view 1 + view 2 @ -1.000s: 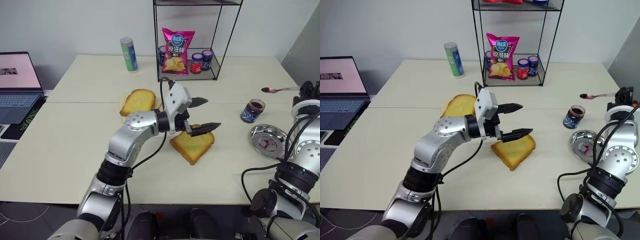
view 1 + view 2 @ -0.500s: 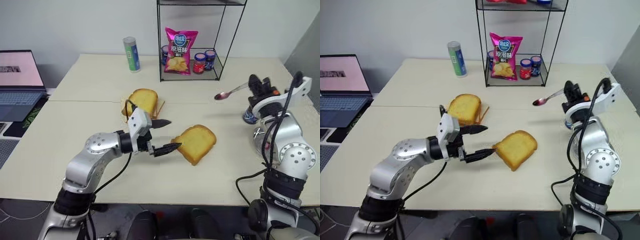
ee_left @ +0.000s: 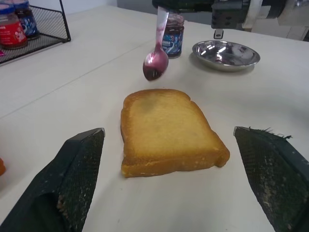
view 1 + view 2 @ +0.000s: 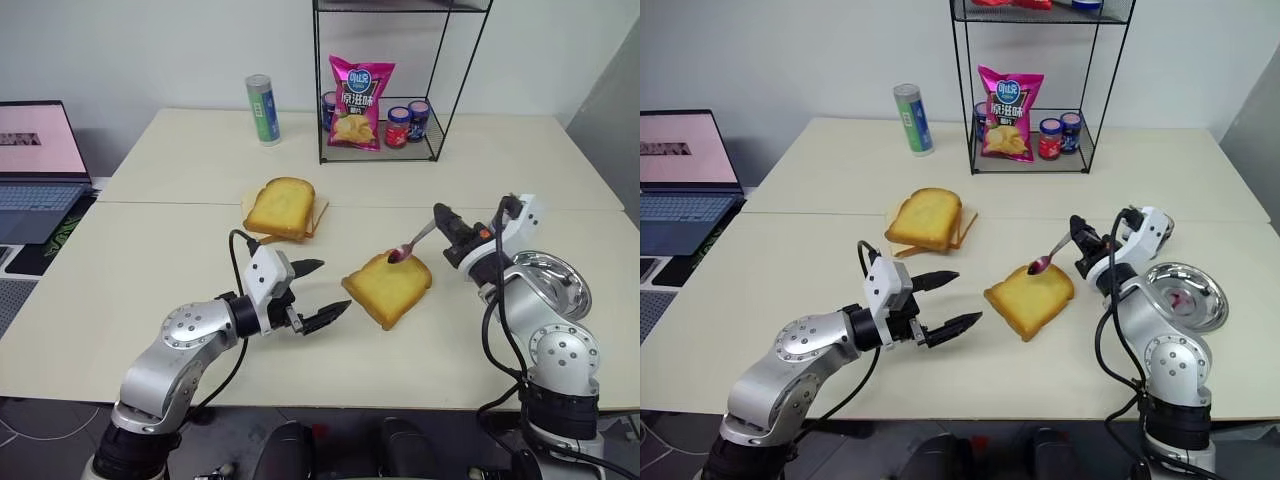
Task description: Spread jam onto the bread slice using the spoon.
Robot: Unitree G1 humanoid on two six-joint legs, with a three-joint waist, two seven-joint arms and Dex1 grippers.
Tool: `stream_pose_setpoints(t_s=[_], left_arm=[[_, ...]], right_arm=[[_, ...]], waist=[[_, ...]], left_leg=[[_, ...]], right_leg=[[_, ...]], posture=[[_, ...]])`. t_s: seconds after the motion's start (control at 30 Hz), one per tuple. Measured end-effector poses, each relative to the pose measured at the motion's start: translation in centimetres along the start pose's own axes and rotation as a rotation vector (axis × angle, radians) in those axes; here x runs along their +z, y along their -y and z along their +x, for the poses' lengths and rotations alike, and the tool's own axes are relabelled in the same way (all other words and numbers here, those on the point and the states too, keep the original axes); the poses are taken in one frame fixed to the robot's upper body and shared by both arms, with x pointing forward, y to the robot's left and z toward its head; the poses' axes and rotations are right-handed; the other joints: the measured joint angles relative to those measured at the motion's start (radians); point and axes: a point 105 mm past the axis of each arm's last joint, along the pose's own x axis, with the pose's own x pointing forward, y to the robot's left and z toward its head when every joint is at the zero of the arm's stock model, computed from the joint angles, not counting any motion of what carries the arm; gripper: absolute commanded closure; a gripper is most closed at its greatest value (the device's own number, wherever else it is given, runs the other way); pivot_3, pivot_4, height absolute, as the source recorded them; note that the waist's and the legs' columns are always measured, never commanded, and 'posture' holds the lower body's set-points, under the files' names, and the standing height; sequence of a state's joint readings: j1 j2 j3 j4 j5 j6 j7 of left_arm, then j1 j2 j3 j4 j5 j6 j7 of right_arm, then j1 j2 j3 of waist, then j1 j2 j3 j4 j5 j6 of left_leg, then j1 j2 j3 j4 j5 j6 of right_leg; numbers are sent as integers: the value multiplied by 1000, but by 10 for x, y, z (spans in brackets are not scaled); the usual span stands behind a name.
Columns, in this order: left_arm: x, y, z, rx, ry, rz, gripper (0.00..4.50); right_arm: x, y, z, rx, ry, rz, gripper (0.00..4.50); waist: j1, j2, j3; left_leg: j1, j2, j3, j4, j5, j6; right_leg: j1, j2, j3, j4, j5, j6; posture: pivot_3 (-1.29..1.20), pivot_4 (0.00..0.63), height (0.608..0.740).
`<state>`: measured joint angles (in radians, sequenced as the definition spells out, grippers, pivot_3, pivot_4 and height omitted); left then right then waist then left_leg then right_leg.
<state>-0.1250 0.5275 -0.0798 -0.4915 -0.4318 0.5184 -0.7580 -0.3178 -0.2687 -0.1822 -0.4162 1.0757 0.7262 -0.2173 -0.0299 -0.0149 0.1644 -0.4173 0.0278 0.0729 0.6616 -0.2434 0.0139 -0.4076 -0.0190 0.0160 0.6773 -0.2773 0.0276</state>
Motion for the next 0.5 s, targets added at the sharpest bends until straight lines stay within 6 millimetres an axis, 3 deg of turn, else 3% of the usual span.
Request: stream_pose_setpoints(t_s=[0.27, 0.5], left_arm=[[-3, 3, -4, -20, -28, 14, 0], [-3, 8, -1, -43, -30, 15, 0]], right_arm=[[-22, -8, -6, 95, -116, -295, 4468], [-27, -14, -6, 154, -130, -376, 4468]], waist=[[1, -1, 0], [1, -2, 0]], left_leg=[[0, 0, 0, 0, 0, 0], [0, 0, 0, 0, 0, 0]], right_leg=[[0, 0, 0, -2, -3, 3], [0, 0, 0, -1, -3, 3]], posture=[[0, 150, 740], [0, 150, 740]])
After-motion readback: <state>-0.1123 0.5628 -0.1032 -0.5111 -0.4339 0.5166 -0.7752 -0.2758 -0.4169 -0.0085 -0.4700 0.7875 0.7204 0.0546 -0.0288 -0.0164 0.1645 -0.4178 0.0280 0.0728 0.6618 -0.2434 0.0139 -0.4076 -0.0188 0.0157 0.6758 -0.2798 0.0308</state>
